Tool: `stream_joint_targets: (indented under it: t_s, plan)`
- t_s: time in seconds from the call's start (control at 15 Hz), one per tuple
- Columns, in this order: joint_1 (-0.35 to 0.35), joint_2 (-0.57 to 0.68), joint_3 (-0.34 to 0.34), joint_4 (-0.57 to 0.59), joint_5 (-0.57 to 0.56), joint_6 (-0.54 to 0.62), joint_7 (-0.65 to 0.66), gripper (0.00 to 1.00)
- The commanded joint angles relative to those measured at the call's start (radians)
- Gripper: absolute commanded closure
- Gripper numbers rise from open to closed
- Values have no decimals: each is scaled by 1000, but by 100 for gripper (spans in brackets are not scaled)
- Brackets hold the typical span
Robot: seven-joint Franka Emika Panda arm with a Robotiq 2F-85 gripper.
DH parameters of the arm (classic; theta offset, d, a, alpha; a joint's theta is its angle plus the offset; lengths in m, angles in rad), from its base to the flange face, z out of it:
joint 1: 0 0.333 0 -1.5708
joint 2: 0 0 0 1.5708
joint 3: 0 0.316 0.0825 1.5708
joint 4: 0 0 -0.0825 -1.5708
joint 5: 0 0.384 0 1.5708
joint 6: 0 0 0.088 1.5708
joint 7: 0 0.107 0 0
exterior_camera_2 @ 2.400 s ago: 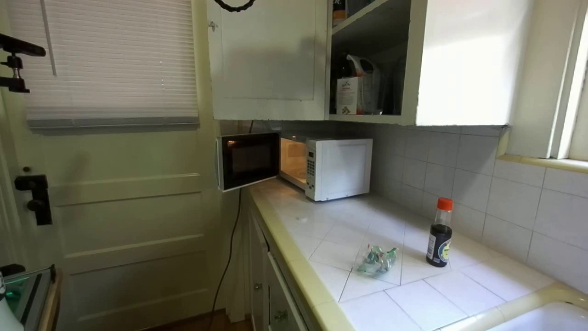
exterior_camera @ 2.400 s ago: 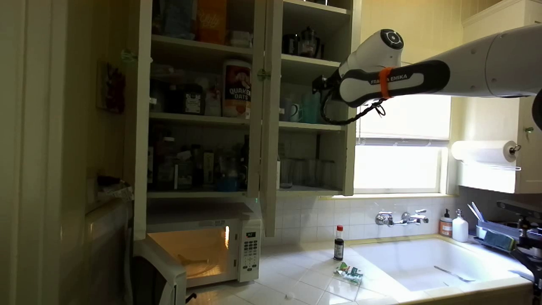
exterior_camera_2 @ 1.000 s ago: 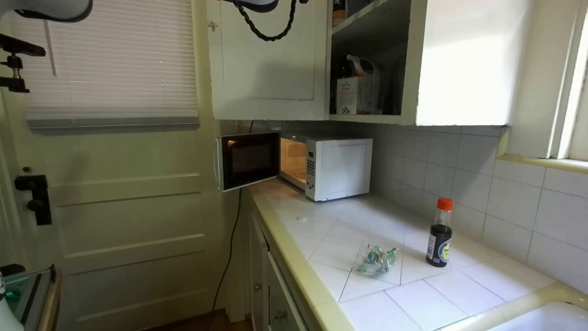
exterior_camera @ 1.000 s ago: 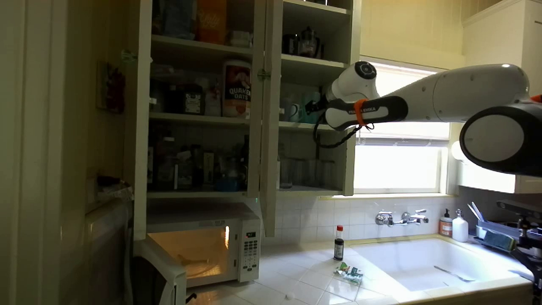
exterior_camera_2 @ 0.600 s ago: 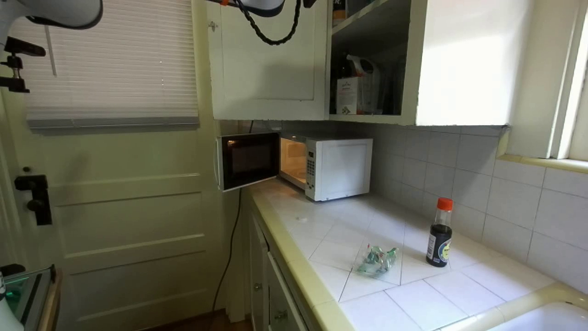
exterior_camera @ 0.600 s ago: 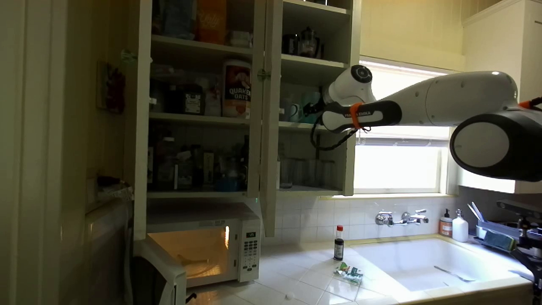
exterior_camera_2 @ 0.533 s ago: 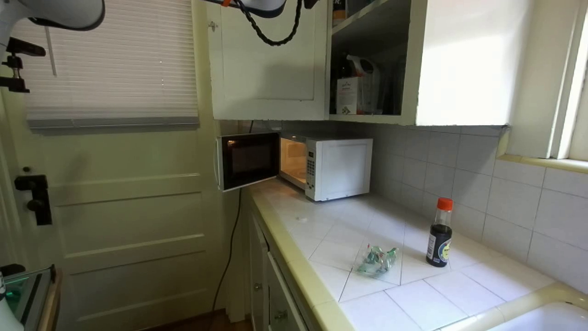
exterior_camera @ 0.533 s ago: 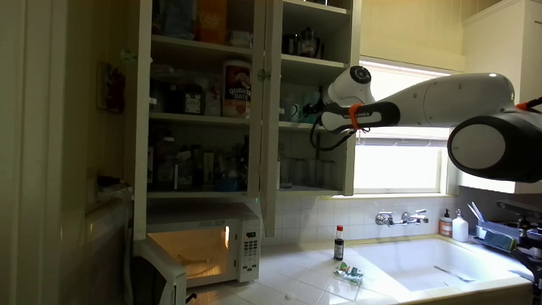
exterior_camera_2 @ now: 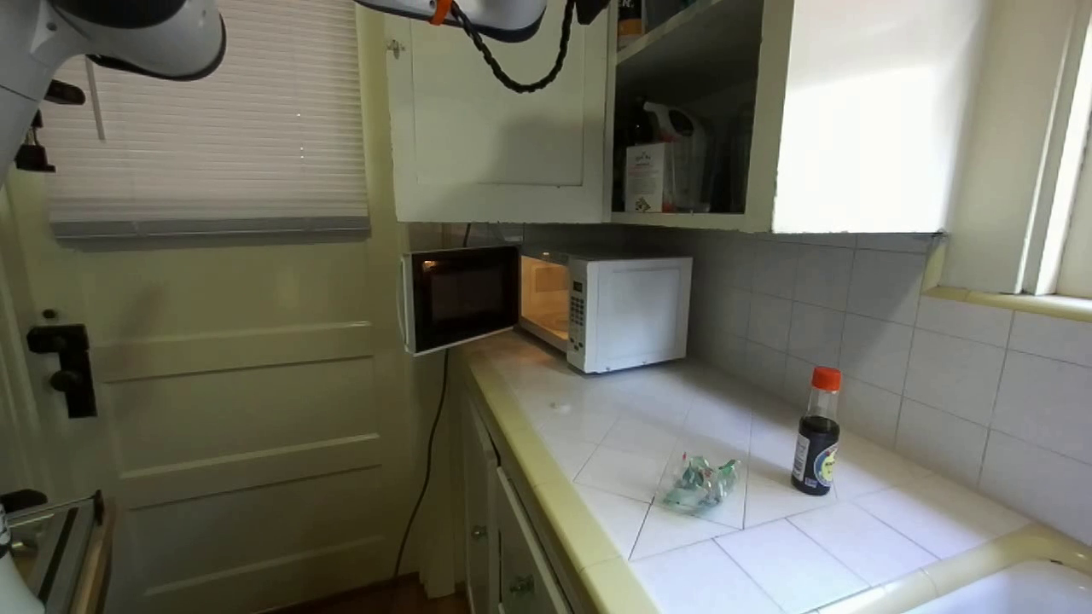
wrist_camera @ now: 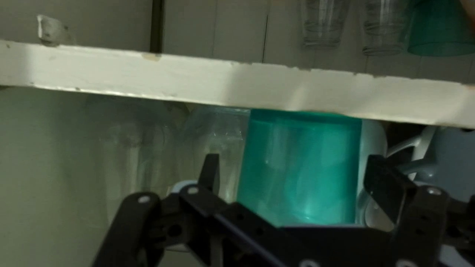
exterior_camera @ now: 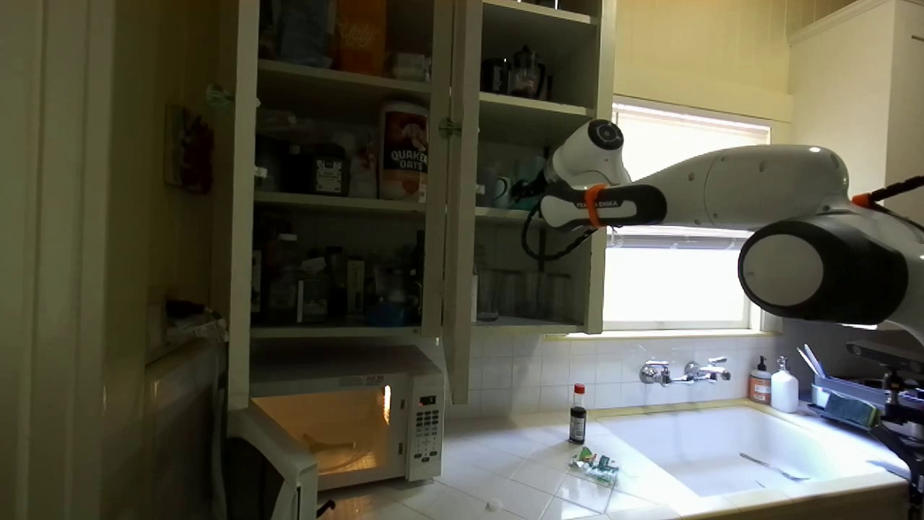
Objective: Move the blue cup to the bottom shelf
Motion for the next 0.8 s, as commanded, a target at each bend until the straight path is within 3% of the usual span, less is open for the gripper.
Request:
stream_joint_targets:
  t_s: [0.0,0.13,0.33,0.53,0.73]
  plan:
    - [-23,69,35,108,53,-47,-41,0]
    - [-27,94,49,143,67,-56,-57,25]
    - [-26,118,56,187,69,-72,-75,47]
    - [-20,130,46,212,57,-93,-64,47]
    - [5,102,-7,188,10,-88,9,47]
